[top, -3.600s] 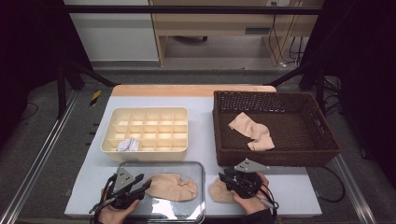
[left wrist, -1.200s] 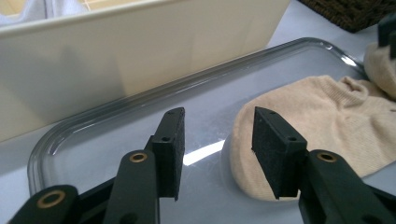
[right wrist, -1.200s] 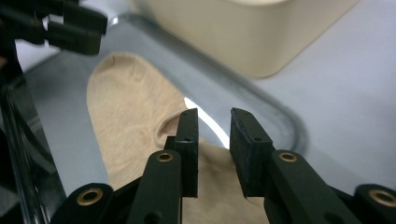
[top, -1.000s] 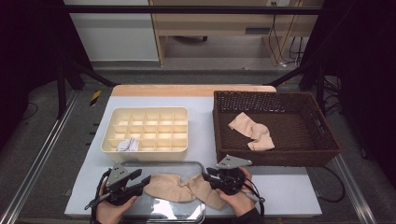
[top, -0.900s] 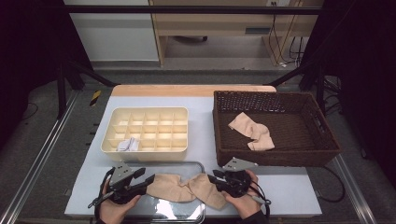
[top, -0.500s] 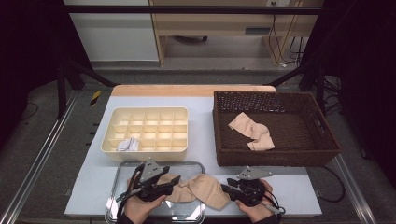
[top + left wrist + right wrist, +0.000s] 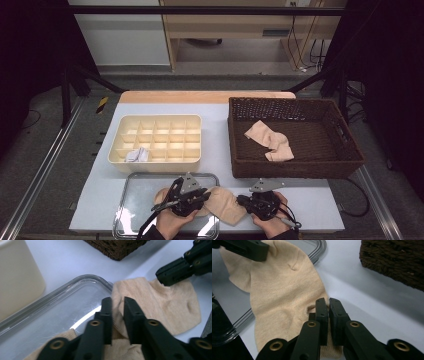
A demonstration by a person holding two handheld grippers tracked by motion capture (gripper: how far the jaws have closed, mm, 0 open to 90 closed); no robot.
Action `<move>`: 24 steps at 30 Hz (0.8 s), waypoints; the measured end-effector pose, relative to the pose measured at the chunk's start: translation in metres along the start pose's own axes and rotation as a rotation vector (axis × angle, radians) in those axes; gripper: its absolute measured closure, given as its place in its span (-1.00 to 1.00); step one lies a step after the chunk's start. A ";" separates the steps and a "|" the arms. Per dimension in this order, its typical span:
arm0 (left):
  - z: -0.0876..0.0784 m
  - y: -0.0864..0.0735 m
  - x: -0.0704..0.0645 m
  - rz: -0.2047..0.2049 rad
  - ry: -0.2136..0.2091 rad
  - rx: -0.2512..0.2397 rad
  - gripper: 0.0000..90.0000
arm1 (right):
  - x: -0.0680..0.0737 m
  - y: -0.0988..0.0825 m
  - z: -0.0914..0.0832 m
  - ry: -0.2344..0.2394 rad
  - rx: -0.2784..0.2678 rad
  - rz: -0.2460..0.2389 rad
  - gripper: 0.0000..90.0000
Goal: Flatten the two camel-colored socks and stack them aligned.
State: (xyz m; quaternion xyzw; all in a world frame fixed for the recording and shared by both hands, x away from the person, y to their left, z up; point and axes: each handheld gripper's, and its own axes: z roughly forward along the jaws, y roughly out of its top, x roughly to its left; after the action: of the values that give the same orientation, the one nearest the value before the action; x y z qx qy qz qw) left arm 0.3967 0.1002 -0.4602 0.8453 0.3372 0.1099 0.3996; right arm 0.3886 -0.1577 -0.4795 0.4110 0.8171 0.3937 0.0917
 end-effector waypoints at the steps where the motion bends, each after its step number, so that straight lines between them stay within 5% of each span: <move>1: 0.000 0.000 0.000 0.006 0.005 0.002 0.88 | -0.001 0.003 -0.001 -0.008 -0.012 -0.001 0.94; 6: -0.004 -0.006 0.000 -0.017 0.017 -0.022 0.91 | -0.009 0.017 0.002 -0.075 -0.077 0.017 0.92; 10: -0.004 -0.012 0.001 -0.043 0.013 -0.020 0.88 | -0.014 0.017 0.008 -0.111 -0.065 0.011 0.69; 16: -0.007 -0.014 -0.001 -0.044 0.012 -0.030 0.66 | -0.019 0.011 -0.017 -0.111 -0.156 0.052 0.45; 19: -0.008 -0.011 0.000 -0.041 0.020 -0.049 0.57 | -0.023 0.002 -0.019 -0.115 -0.143 0.076 0.39; 23: -0.008 -0.009 0.001 -0.027 0.031 -0.052 0.79 | -0.025 -0.004 -0.011 -0.066 -0.114 0.124 0.42; 24: -0.008 -0.009 0.001 -0.026 0.030 -0.046 0.89 | -0.025 -0.004 -0.008 -0.043 -0.107 0.132 0.61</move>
State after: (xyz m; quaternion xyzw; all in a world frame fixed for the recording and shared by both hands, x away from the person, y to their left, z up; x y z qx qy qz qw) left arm 0.3890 0.1097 -0.4621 0.8297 0.3514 0.1253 0.4153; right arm 0.3980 -0.1822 -0.4815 0.4668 0.7638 0.4333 0.1048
